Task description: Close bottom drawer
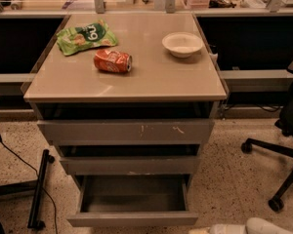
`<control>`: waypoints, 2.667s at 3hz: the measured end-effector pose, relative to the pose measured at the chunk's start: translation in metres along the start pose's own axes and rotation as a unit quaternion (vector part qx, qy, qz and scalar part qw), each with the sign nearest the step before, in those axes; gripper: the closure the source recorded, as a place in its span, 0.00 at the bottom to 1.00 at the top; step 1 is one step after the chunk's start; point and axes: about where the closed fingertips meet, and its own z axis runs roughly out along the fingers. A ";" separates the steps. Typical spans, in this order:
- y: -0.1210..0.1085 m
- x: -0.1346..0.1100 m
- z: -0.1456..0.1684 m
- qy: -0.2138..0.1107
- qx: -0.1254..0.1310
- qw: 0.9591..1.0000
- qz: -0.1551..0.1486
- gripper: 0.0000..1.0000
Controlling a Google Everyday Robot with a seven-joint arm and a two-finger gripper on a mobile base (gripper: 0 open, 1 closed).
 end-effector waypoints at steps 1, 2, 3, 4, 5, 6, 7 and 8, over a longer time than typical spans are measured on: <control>-0.009 0.019 0.032 -0.035 -0.017 0.999 0.022 1.00; -0.018 0.008 0.060 -0.057 -0.030 0.998 0.016 1.00; -0.029 -0.021 0.072 -0.083 -0.030 0.996 -0.005 1.00; -0.053 -0.052 0.092 -0.113 -0.018 0.993 -0.017 1.00; -0.054 -0.051 0.093 -0.113 -0.017 0.993 -0.016 1.00; -0.058 -0.068 0.113 -0.109 -0.020 0.993 -0.040 1.00; -0.055 -0.084 0.133 -0.105 -0.030 0.992 -0.064 1.00; -0.051 -0.100 0.152 -0.103 -0.041 0.990 -0.084 1.00</control>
Offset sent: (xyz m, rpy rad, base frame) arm 0.0400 0.0568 -0.0678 0.1412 -0.0837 -0.0957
